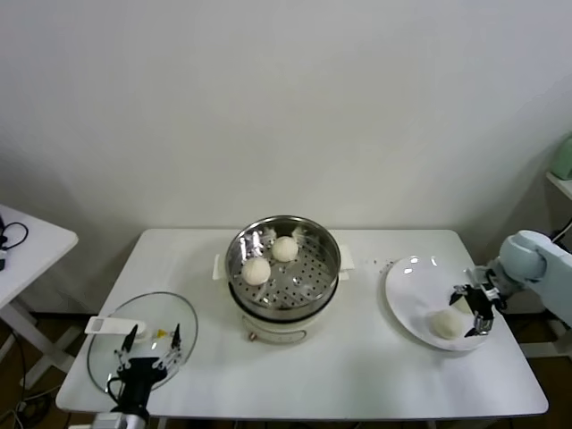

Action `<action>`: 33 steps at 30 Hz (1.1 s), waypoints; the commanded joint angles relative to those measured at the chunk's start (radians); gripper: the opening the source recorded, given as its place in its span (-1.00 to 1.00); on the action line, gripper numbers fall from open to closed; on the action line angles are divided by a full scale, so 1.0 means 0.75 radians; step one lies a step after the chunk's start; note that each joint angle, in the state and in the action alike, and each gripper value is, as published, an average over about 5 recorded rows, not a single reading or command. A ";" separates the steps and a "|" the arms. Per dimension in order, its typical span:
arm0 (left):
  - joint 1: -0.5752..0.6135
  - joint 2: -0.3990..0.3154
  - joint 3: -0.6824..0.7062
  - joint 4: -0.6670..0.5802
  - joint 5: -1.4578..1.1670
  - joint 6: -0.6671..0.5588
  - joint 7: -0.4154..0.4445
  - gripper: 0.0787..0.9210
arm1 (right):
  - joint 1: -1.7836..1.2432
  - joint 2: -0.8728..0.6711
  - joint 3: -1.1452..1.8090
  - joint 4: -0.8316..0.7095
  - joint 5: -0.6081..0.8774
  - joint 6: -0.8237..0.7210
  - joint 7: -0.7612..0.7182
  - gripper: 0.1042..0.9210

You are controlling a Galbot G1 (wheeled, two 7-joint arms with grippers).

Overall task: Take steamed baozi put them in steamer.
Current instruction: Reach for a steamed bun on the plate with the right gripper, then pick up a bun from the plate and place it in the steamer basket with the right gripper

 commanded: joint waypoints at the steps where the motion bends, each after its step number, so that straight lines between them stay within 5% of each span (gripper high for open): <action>1: -0.005 -0.001 0.000 0.009 0.000 0.003 0.000 0.77 | -0.044 0.086 0.011 -0.075 -0.034 0.009 0.010 0.76; 17: -0.015 -0.002 -0.001 0.022 -0.002 0.005 -0.001 0.77 | -0.042 0.127 0.005 -0.125 -0.049 0.009 0.002 0.75; 33: -0.013 -0.002 -0.001 0.019 -0.004 0.002 -0.002 0.77 | 0.041 0.100 -0.027 -0.060 -0.019 0.012 -0.015 0.53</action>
